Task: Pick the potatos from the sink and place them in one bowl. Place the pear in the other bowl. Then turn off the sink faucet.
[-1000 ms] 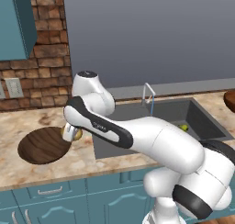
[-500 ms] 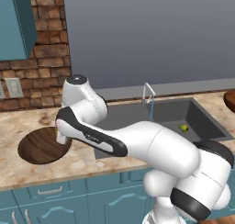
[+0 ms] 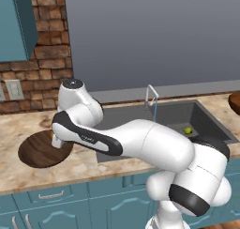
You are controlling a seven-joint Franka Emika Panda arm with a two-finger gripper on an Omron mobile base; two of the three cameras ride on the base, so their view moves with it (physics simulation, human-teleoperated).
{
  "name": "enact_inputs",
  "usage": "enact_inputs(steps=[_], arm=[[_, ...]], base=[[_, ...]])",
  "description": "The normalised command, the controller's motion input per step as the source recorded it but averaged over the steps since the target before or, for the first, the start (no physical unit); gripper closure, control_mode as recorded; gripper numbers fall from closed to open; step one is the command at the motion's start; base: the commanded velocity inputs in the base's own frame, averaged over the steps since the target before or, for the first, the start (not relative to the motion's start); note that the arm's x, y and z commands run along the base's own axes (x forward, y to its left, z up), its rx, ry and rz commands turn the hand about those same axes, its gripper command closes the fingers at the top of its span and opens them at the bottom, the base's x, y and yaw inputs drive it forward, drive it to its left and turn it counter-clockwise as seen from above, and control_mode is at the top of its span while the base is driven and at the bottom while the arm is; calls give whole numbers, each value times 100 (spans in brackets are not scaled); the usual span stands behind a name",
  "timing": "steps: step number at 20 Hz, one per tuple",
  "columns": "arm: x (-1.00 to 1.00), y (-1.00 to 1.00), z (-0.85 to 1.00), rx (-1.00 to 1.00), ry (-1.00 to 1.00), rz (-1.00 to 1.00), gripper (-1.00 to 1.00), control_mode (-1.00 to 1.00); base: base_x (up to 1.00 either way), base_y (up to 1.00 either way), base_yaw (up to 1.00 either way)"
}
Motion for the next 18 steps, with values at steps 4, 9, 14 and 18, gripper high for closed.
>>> enact_inputs(steps=[4, 9, 14, 18], arm=[[18, 21, -6, 0, 4, 0, 100, -100], [14, 26, -18, -1, 0, 0, 100, -100], [7, 12, -17, 0, 0, 0, 100, -100], [0, 0, -17, 0, 0, -1, 100, -100]], base=[[0, 0, 0], [0, 0, 0], [0, 0, 0], [0, 0, 0]])
